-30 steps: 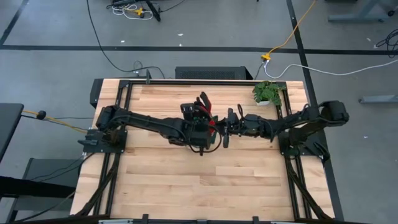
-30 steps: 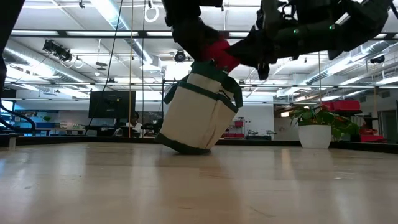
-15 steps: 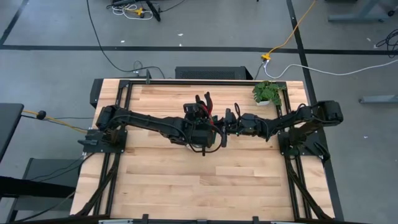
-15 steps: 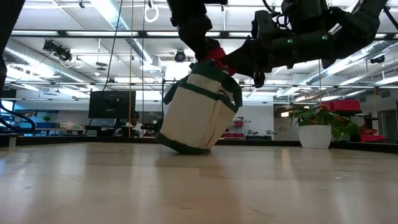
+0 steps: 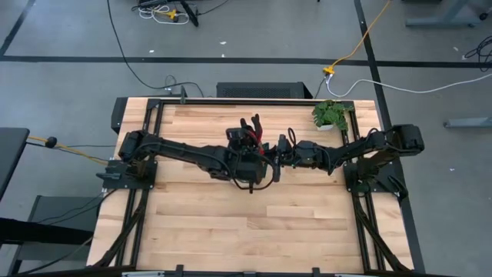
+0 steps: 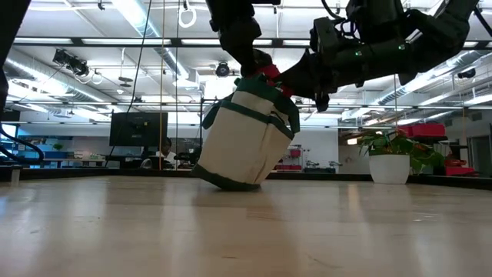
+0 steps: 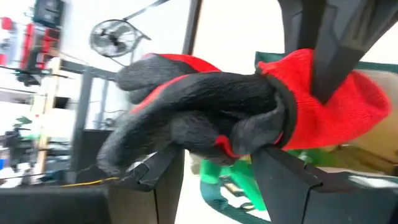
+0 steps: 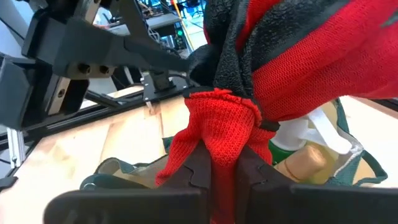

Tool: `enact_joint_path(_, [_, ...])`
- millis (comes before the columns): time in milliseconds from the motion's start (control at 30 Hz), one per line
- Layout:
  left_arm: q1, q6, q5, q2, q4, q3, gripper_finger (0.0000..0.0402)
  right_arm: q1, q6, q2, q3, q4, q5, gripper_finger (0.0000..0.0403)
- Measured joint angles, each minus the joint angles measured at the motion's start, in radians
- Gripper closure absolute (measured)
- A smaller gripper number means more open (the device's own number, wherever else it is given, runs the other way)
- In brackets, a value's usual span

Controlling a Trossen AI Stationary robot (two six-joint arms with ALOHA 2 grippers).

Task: Pick & Place Garden tools in Gardening bag
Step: Put the red gloves into the brown gardening bag

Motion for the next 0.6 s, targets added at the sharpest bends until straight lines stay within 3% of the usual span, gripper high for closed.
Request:
enact_joint_path(300, [-0.036, -0.074, -0.118, 0.000, -0.108, 0.031, 0.0211, 0.000, 0.000, 0.000, 0.000, -0.006, 0.014, 0.0382])
enact_joint_path(600, [-0.098, -0.352, -0.061, -0.084, -0.307, 0.022, 0.0211, 0.000, -0.005, 0.000, 0.000, -0.003, 0.015, 0.0382])
